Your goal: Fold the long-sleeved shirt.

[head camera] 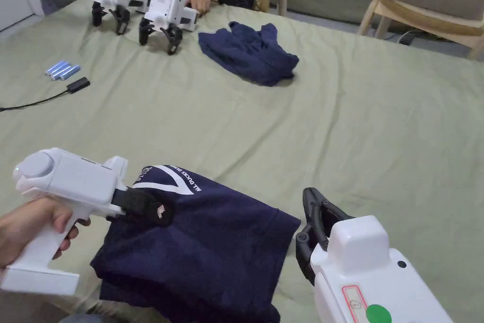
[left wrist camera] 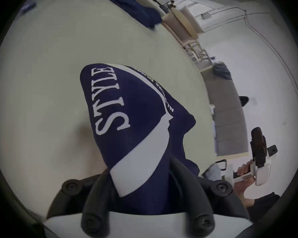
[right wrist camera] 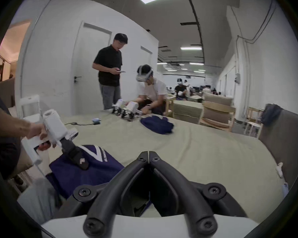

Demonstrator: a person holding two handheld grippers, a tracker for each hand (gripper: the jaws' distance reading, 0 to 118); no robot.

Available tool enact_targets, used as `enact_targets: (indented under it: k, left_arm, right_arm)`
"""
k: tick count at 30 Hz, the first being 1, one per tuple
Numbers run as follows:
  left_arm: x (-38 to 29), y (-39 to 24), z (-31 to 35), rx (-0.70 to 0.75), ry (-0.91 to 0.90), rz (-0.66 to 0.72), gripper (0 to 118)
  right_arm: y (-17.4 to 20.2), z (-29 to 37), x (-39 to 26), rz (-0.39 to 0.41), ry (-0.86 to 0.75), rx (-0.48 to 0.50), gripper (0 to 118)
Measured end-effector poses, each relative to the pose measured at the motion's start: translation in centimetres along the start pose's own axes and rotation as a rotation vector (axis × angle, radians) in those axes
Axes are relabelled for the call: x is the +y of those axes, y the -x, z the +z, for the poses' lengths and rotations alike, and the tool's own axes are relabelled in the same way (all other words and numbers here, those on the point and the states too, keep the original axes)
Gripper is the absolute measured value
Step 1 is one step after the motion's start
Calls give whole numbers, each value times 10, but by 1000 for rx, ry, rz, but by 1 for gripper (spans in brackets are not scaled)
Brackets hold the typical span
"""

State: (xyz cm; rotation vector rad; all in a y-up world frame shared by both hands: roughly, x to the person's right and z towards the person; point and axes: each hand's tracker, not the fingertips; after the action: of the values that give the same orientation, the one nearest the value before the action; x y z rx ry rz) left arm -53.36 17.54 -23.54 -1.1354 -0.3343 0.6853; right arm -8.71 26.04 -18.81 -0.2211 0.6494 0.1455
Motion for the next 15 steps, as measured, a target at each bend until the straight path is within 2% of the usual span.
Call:
enact_targets:
  k: [2, 4, 5, 7, 9, 10, 11, 13, 14, 15]
  left_arm:
    - [20, 34, 30, 95, -26, 13, 26]
    - [31, 57, 51, 125, -45, 23, 26]
    - [35, 70, 61, 135, -57, 58, 26]
    - [31, 64, 69, 187, -75, 76, 26]
    - [32, 83, 76, 221, -108, 117, 26]
    - [33, 104, 77, 238, -114, 151, 26]
    - [29, 109, 77, 234, -110, 178, 26]
    - [21, 111, 78, 212, -106, 183, 26]
    - [27, 130, 78, 206, -120, 179, 30]
    - [27, 128, 81, 239, -142, 141, 50]
  right_arm:
    - [18, -27, 3, -5, 20, 37, 0]
    - [37, -53, 5, 0, 24, 62, 0]
    - [50, -69, 8, -1, 40, 119, 0]
    - [68, -91, 11, 14, 47, 118, 0]
    - [81, -112, 13, 17, 66, 183, 0]
    - [87, -120, 14, 28, 68, 160, 0]
    - [90, -128, 14, 35, 87, 194, 0]
    - [93, -136, 13, 26, 88, 187, 0]
    - [91, -139, 13, 25, 96, 201, 0]
    - [89, -140, 14, 15, 98, 202, 0]
